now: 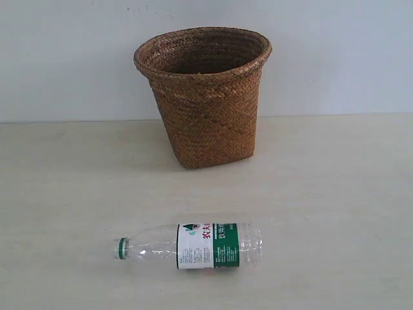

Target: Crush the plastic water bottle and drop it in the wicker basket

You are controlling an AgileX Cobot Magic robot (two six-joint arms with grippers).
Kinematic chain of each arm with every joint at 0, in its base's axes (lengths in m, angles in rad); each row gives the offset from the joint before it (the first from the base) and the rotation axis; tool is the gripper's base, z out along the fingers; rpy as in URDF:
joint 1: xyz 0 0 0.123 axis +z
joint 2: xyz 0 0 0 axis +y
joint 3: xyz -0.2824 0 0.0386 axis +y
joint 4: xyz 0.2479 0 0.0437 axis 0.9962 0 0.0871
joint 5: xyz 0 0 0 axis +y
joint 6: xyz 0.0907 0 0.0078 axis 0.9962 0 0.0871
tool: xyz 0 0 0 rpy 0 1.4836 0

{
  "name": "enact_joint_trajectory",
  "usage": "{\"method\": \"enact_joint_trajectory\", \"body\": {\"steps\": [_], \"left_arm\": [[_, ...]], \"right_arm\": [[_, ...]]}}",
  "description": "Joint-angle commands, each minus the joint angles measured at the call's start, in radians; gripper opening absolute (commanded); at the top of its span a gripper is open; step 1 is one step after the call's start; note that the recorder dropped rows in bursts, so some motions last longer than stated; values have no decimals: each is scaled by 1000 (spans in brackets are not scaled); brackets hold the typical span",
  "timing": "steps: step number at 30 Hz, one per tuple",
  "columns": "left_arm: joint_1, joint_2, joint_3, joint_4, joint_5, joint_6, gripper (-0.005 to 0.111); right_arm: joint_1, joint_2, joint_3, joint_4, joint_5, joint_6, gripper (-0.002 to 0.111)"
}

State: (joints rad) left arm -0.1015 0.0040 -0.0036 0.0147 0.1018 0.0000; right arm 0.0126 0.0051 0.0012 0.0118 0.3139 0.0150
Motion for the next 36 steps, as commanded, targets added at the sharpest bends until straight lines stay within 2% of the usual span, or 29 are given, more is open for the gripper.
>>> {"method": "enact_joint_trajectory", "body": {"steps": [1,4,7,9,12,16,23,26,32,36], "left_arm": [[3,-4,4,0,-66,-50,4],[3,-4,4,0,-82,-118,4],[3,-4,4,0,-141,-120,4],[3,-4,4,0,-239,-199,4],[3,-4,4,0,-456,-365,4],[3,58,-33,0,-523,-396,4],[3,353,-231,4,-523,-386,4],[3,563,-369,87,-502,-367,4],[3,819,-570,328,-302,-465,4],[-18,941,-659,410,-156,-477,4]], "right_arm": [[-2,-5,-1,-12,-91,-32,0],[-2,-5,-1,-12,-206,-49,0],[-2,-5,-1,-12,-328,-50,0],[-2,-5,-1,-12,-461,-43,0],[-2,-5,-1,5,-613,105,0],[-2,27,-35,5,-614,160,0],[-2,230,-221,5,-594,158,0],[-2,400,-341,-26,-569,155,0],[-2,631,-530,-124,-440,153,0],[-2,761,-641,-189,-281,149,0]]}}
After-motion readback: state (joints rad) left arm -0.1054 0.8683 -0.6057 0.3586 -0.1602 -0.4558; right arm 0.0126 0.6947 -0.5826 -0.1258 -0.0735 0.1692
